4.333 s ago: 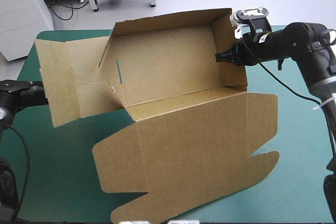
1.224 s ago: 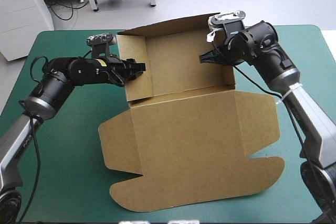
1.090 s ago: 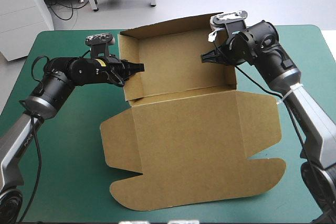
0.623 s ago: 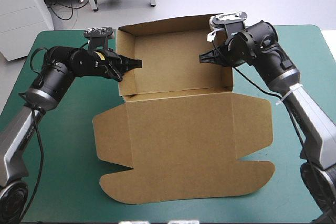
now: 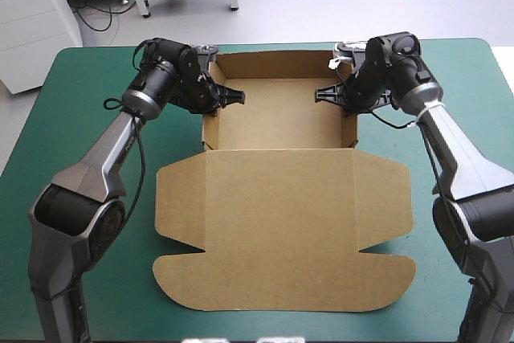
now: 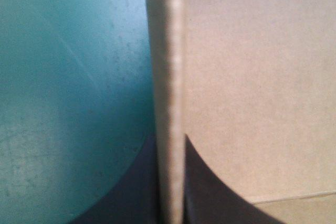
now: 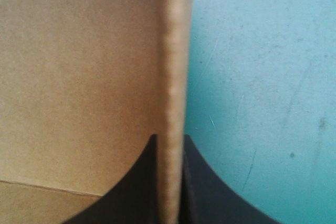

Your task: Fold the box

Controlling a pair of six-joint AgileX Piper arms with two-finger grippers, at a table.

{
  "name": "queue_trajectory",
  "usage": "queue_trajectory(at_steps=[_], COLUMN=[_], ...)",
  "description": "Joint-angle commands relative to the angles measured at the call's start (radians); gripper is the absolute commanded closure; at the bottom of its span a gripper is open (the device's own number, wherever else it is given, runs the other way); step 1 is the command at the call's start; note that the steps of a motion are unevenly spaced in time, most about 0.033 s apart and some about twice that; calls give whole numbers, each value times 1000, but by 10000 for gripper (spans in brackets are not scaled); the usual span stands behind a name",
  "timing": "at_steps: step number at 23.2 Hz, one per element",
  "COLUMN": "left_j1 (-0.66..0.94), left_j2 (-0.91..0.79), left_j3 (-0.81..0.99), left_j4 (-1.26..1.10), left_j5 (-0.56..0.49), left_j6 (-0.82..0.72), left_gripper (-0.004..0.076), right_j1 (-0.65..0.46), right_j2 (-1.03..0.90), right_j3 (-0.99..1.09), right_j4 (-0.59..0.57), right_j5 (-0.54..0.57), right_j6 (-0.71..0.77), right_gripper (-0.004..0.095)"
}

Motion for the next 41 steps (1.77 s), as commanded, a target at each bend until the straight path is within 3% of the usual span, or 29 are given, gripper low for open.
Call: queue_trajectory(at_steps=[1,8,11,15,18,21,25,27,33,36,38,39,41], left_j1=[-3,-3,-3,-3,-3,-3,-3,-3,-1,-1,-1,-1,-1], left_j2=[-1,66,66,66,66,66,66,66,66,66,54,35,-16], left_j3=[-31,-31,-31,-31,-31,-31,-31,-31,-159,-278,-335,-369,-376], left_j4=[-11,-46,-47,-96,-107,-110,-77,-62,-11,11,13,13,9], left_j5=[44,44,44,44,44,44,44,44,44,44,44,44,44], left_j6=[5,9,36,116,136,136,132,132,142,148,151,169,212], left_gripper=[756,756,756,731,630,457,206,186,198,288,397,542,748], right_j1=[-9,-9,-9,-9,-9,-9,-9,-9,-34,-48,-49,-49,-49], right_j2=[-21,63,75,81,81,81,81,81,52,3,-38,-73,-122], right_j3=[-32,-32,-32,-32,-32,-32,-32,-32,-89,-137,-141,-139,-127], right_j4=[34,41,44,51,54,54,41,37,46,45,41,37,46], right_j5=[11,11,11,11,11,11,11,11,11,11,11,11,11], right_j6=[-54,-97,-108,-108,-104,-94,-49,-39,-10,-7,0,0,3], right_gripper=[911,892,748,481,261,132,110,110,112,115,116,116,116])
